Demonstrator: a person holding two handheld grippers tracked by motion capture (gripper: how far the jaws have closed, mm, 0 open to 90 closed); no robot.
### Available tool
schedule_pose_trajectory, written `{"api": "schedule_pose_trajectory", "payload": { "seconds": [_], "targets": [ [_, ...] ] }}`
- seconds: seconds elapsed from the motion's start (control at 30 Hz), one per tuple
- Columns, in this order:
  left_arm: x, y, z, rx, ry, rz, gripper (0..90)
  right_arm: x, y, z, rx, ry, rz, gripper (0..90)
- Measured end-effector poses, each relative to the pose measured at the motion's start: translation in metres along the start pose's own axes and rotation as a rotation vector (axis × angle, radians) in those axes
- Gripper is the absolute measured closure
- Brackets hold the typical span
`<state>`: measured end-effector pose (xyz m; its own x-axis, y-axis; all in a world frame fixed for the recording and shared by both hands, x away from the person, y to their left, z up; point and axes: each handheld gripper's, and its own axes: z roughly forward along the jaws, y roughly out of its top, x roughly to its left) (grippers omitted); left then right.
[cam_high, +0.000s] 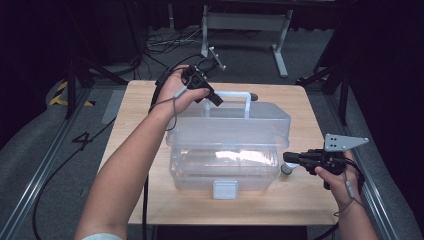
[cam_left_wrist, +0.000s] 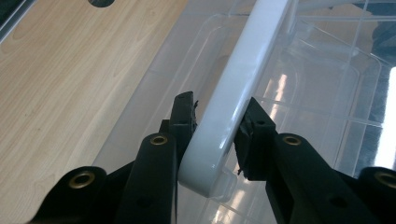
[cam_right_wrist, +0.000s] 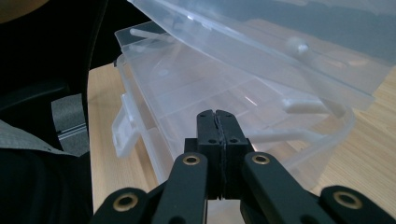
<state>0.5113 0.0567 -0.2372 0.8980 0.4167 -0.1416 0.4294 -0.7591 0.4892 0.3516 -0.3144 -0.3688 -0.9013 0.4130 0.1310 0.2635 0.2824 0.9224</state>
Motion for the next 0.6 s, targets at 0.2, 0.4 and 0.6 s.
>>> {"api": "schedule_pose_trajectory", "payload": {
  "seconds": [0.2, 0.4, 0.6],
  "targets": [
    [-0.002, 0.0, -0.002, -0.007, 0.002, 0.002, 68.8, 0.002, 0.004, 0.001, -0.05, -0.019, -0.001, 90.0],
    [-0.007, -0.004, -0.001, -0.042, 0.013, 0.003, 57.2, 0.002, 0.005, -0.001, -0.07, -0.045, 0.0, 90.0],
    [-0.011, -0.01, -0.01, -0.132, 0.07, -0.006, 41.2, 0.001, 0.008, 0.0, -0.072, -0.05, -0.008, 90.0]
  ]
}}
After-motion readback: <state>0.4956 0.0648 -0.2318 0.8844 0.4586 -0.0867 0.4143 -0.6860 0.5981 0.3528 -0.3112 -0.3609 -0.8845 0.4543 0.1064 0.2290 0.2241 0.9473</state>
